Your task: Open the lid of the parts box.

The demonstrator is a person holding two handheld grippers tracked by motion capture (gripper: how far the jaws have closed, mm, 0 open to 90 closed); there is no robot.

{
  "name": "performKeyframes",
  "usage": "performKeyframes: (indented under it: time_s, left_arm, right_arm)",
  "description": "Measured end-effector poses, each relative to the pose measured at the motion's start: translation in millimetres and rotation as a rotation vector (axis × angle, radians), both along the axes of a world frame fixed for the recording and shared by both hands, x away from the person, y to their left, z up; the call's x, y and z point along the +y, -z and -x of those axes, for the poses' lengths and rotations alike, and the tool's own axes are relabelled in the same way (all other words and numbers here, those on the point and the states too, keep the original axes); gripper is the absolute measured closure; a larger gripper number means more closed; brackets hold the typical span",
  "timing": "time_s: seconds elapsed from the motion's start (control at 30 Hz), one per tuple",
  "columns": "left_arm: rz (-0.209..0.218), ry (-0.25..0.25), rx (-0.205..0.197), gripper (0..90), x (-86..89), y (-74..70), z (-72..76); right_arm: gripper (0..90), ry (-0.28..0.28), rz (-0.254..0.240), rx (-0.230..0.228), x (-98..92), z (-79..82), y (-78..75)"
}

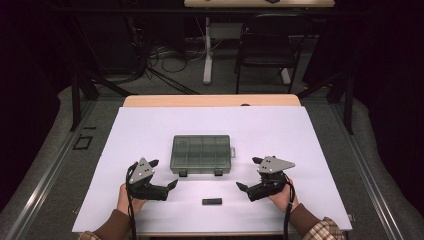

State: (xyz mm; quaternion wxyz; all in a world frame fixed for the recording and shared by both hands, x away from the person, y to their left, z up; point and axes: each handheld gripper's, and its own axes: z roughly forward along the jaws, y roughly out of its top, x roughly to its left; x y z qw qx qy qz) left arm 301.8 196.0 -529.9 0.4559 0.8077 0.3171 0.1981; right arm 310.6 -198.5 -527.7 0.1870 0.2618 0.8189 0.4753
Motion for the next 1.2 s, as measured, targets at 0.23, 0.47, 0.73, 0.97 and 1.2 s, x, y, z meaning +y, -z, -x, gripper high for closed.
performKeyframes:
  time_s: [0.23, 0.47, 0.73, 0.97, 1.2]
  left_arm:
    - [-0.005, -0.005, 0.016, 1.8, -1.4, 0.8, -5.9]
    - [-0.020, 0.000, 0.026, 0.0, -5.2, 1.0, -15.0]
    - [-0.040, -0.005, 0.036, 0.0, -8.8, 2.9, -22.8]
    - [-0.054, -0.013, 0.049, 0.0, -11.9, 6.5, -32.9]
    - [-0.078, -0.005, 0.076, 0.5, -15.9, 10.7, -42.5]
  right_arm:
    - [0.0, -0.011, 0.003, 0.009, 9.0, -8.5, -0.9]
    - [0.0, -0.036, 0.003, 0.037, 26.0, -22.7, 0.5]
    - [0.0, -0.039, 0.026, 0.064, 37.9, -30.4, 3.6]
    - [0.0, -0.031, 0.038, 0.083, 42.6, -40.2, 6.0]
    - [0.0, -0.024, 0.052, 0.114, 46.7, -48.8, 9.5]
